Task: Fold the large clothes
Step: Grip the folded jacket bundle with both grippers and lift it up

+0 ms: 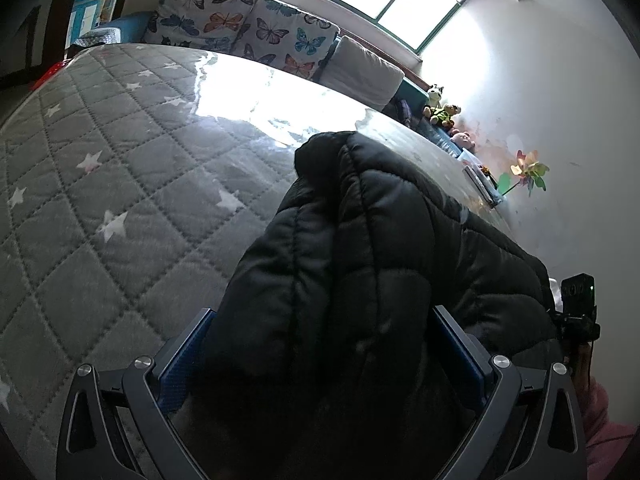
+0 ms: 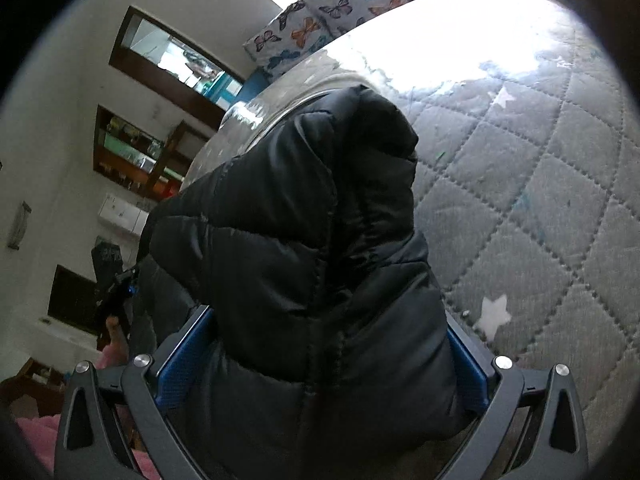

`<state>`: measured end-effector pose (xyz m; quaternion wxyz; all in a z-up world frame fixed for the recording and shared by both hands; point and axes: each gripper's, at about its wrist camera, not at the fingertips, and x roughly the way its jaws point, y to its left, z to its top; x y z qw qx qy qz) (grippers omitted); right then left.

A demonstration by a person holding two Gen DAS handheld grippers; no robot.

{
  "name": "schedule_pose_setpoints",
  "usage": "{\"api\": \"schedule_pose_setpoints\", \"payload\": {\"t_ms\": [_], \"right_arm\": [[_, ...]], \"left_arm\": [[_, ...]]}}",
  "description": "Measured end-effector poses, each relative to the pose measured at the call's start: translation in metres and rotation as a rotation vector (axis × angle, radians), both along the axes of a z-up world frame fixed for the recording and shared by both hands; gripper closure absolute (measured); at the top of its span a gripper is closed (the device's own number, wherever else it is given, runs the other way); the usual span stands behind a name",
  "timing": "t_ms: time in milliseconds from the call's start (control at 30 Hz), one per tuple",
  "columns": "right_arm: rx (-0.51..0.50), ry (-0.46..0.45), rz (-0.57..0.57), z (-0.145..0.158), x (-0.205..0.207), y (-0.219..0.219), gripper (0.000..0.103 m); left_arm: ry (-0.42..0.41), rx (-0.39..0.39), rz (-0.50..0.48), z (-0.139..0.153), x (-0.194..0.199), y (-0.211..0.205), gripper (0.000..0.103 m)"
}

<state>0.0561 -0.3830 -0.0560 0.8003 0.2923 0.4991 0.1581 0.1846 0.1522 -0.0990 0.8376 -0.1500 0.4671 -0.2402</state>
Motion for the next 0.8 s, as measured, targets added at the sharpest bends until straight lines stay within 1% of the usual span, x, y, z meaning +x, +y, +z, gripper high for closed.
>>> {"api": "schedule_pose_setpoints", "payload": {"t_ms": [167, 267, 333, 533, 633, 700, 733, 800], "right_arm": [[0.002, -0.002, 0.001, -0.002, 0.004, 0.0, 0.0], [0.002, 0.011, -0.003, -0.002, 0.006, 0.001, 0.0], [0.005, 0.018, -0.003, -0.001, 0.008, -0.001, 0.0], [-0.005, 0.028, -0.005, 0.0, 0.008, 0.004, 0.0], [-0.02, 0.037, -0.013, 0.001, 0.009, 0.01, 0.0], [-0.031, 0.041, -0.02, 0.002, 0.01, 0.013, 0.0], [-0.034, 0.043, -0.023, 0.002, 0.01, 0.014, 0.0], [-0.037, 0.046, -0.027, 0.002, 0.011, 0.016, 0.0]], "left_arm": [[-0.026, 0.017, 0.009, 0.0, -0.007, 0.002, 0.0], [-0.023, 0.026, 0.012, -0.001, -0.011, 0.004, 0.0], [-0.024, 0.038, 0.006, 0.0, -0.012, 0.005, 0.0], [-0.06, 0.073, -0.036, 0.003, -0.011, 0.006, 0.0], [-0.121, 0.132, -0.065, 0.01, -0.015, 0.001, 0.0], [-0.2, 0.209, -0.089, 0.019, -0.02, -0.007, 0.0], [-0.225, 0.232, -0.098, 0.021, -0.022, -0.009, 0.0], [-0.236, 0.244, -0.114, 0.023, -0.022, -0.01, 0.0]]}}
